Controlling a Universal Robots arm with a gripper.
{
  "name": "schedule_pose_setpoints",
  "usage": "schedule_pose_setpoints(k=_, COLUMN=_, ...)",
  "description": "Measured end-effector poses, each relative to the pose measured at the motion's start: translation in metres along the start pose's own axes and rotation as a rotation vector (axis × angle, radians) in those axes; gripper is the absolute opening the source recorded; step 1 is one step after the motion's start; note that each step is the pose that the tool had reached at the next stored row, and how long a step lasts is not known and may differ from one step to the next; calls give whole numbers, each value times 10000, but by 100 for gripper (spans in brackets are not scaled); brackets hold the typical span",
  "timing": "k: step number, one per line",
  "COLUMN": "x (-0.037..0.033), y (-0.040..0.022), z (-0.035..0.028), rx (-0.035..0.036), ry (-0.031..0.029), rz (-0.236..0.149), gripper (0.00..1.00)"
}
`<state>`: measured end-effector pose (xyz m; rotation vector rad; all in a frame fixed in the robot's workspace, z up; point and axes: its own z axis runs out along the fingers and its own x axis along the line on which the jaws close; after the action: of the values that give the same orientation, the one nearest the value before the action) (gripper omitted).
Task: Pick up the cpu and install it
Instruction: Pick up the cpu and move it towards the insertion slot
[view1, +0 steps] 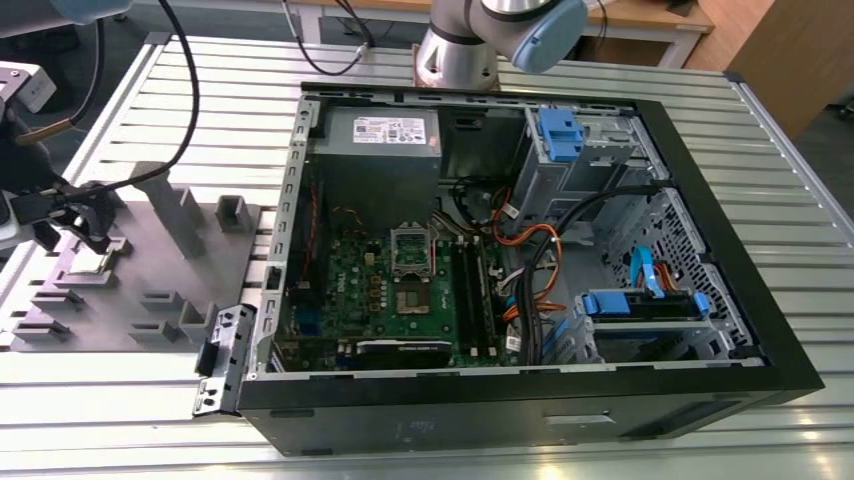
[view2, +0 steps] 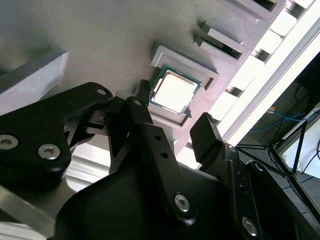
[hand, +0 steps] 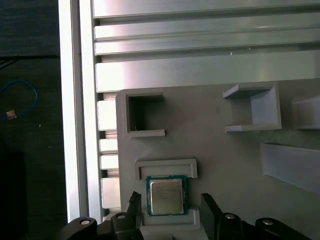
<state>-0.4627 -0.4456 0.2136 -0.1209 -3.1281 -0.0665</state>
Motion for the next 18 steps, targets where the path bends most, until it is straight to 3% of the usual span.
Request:
schedule_pose_setpoints(k=1, x=0, y=0, z=0, rx=1, ry=0, rz=0, gripper=59)
schedule_pose_setpoints(k=7, x=-1, y=-3, z=67, rx=1, ry=-1, rz=-39, gripper=59)
schedule_pose_setpoints(k=13, x=-2, y=-6, z=137, rx=31, ry=27, rz=-653, gripper=59)
schedule_pose_setpoints(k=18, x=-3, y=-9, z=220, rx=70, ry=28, rz=-747, gripper=59)
